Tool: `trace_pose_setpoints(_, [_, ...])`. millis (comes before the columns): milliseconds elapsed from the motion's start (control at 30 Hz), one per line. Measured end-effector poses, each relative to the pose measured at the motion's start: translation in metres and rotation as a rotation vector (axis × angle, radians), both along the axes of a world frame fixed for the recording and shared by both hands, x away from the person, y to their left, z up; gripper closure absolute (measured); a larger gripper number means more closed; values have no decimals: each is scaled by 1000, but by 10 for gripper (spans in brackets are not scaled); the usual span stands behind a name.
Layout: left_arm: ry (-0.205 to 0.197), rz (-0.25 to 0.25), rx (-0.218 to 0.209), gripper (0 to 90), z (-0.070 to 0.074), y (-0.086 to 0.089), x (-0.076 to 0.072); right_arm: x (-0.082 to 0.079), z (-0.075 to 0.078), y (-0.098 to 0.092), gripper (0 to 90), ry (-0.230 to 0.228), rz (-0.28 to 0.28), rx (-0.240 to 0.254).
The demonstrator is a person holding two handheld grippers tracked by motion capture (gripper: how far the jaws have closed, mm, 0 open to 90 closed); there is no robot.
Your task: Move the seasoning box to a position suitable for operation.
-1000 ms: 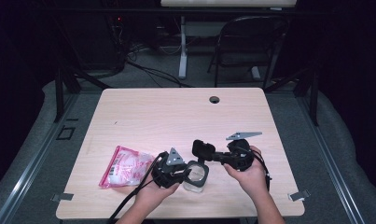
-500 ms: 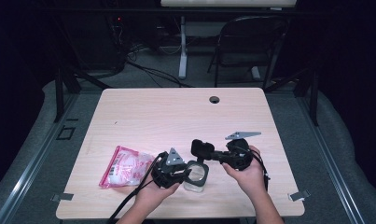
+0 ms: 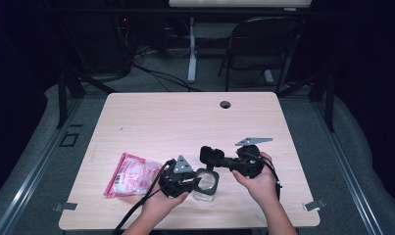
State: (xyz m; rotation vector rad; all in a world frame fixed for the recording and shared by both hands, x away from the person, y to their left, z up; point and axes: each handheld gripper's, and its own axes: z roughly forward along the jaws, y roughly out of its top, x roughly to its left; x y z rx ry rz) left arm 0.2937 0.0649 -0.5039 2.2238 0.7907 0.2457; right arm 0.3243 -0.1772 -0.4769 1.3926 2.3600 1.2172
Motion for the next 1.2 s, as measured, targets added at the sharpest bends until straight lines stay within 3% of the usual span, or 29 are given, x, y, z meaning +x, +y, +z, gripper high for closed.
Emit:
trace_pose_setpoints(267, [7,0,-3,666,1,2,0,0,0,-2,807,8,8,10])
trace_pose_setpoints(467, [-13,22,-15,599,7,11,-3,-3,2,-5,765,14,9,14])
trace_pose_setpoints(900, [-34,93,-22,544,19,50,-4,-9,4,-4,699,36,25,-30])
trace_pose_setpoints(1200, [-25,126,-32,515,20,75,-8,-11,6,-3,669,35,39,-42])
